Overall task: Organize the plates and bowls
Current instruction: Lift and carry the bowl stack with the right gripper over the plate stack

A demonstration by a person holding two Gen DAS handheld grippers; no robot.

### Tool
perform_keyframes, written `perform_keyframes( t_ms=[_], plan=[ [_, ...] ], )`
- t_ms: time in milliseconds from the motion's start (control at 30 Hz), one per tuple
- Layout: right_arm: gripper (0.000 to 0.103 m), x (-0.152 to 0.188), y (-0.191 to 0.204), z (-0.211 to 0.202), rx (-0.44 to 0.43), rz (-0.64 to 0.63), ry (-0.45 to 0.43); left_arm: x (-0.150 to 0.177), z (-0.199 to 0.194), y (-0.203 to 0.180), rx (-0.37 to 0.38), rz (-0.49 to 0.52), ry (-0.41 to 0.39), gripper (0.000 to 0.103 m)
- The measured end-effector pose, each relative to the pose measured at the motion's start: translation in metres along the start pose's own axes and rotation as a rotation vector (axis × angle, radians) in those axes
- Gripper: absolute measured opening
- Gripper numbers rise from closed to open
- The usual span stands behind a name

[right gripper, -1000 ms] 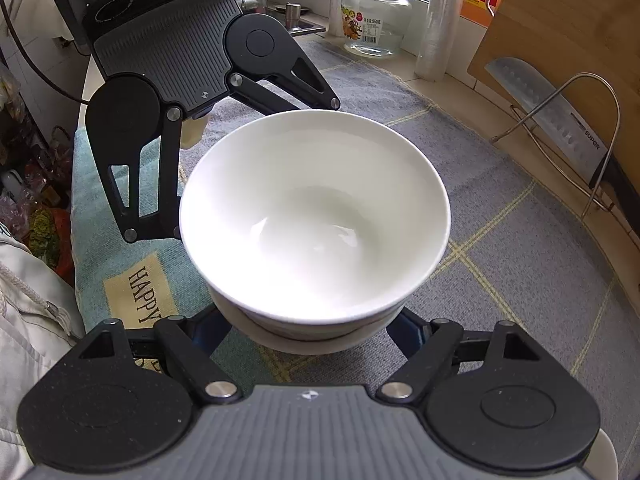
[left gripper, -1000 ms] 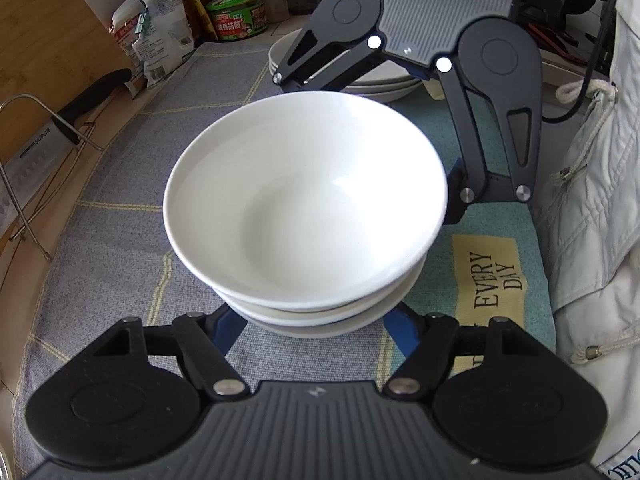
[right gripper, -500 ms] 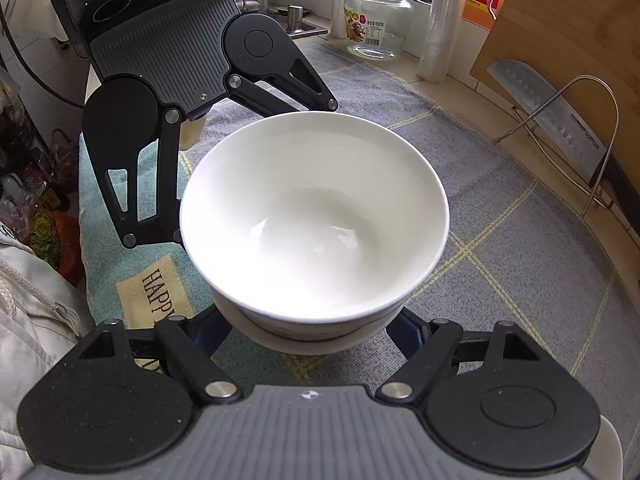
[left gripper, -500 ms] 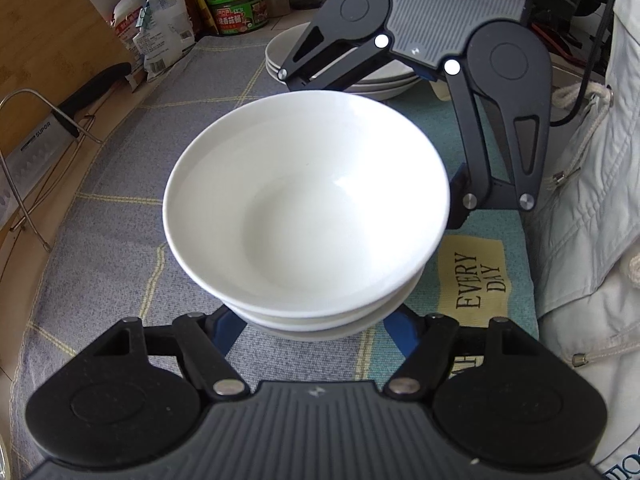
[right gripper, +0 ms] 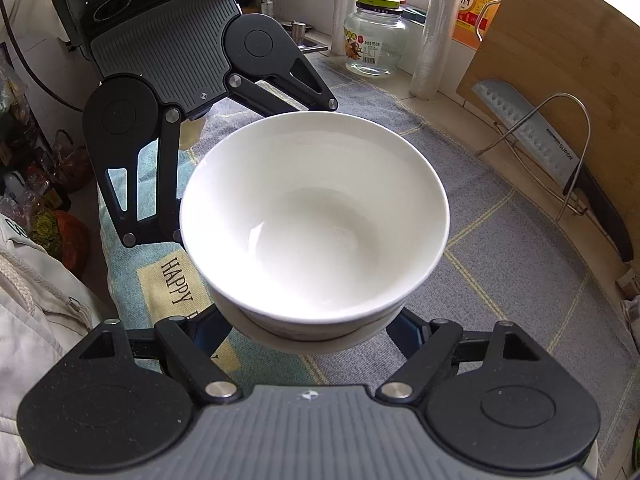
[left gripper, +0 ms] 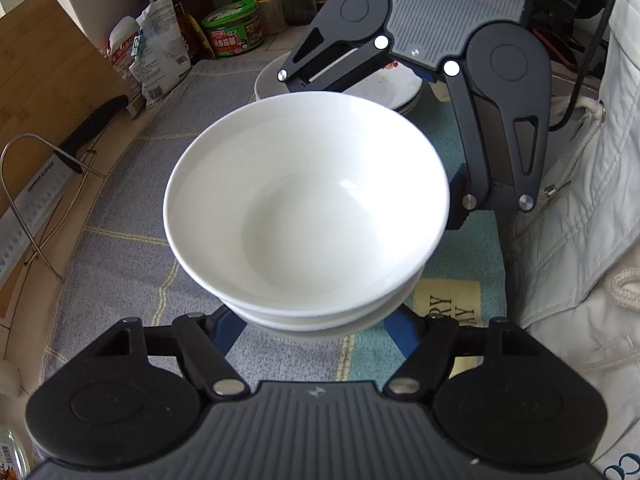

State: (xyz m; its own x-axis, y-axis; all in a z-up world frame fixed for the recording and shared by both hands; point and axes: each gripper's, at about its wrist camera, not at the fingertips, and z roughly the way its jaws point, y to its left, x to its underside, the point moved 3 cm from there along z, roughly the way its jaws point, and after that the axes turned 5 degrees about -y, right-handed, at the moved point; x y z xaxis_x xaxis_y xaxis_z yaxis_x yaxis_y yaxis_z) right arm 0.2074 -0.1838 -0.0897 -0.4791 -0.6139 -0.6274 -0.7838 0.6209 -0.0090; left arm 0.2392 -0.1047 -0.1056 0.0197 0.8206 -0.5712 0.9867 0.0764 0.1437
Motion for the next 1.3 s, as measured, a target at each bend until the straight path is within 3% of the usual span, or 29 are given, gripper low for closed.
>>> perform_keyframes(
  t_ms=[400,833,1300],
  plan=[
    [0.087,0.033,-0.024,-0.051,0.086,0.016,-0.026,-0.051,0.021,-0.011,-0.01,0.088,-0.036,0.074],
    [0.087,0.085,-0.062,-0.101,0.202,0.072,0.006,-0.117,0.077,-0.016,0.036,0.181,-0.091,0.074],
    [0.087,0.123,-0.092,-0.11,0.204,0.128,0.019,-0.138,0.121,-0.016,0.073,0.194,-0.072,0.074]
  ],
)
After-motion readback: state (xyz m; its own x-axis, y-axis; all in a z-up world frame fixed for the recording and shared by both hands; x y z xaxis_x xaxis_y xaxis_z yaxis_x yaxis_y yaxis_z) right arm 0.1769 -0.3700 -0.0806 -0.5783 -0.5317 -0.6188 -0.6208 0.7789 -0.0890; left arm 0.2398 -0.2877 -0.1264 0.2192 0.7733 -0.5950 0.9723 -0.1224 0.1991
